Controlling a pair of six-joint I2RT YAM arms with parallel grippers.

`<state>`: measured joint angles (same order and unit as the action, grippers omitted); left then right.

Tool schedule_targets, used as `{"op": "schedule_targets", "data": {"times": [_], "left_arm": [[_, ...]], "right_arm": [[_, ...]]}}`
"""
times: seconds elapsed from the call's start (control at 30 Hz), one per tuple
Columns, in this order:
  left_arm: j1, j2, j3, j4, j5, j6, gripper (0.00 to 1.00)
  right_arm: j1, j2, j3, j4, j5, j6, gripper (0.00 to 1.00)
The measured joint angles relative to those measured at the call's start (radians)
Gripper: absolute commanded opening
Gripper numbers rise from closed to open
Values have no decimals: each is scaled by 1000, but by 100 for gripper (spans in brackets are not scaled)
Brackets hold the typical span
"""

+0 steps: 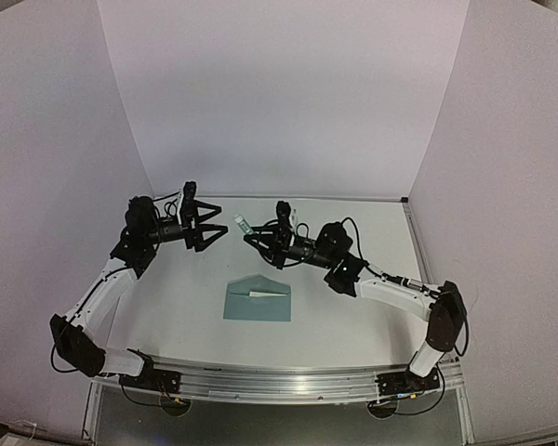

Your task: Place the letter into the envelope and seal it

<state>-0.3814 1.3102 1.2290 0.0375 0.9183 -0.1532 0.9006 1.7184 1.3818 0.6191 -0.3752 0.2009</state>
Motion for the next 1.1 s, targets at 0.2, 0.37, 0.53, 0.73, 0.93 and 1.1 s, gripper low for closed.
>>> {"op": "schedule_targets", "data": {"times": [0.2,0.37,0.53,0.73,0.93,1.1], "left_arm": [[-15,0,-28,255,95,-243,82],[-34,0,-29,351,137,-284,77],[-50,5,-29,378,145,-300,67],[-65,25,-26,382,143,-289,57],[-79,34,-23,372,136,-261,49],[-85,40,-9,357,134,-243,42]], "right_arm": [[3,54,42,36,-3,-58,0],[3,83,70,45,-10,-60,0],[4,121,123,61,-29,-50,0],[4,145,145,71,-48,-33,0],[4,148,154,71,-60,-20,0],[4,148,171,74,-67,-17,0]]}}
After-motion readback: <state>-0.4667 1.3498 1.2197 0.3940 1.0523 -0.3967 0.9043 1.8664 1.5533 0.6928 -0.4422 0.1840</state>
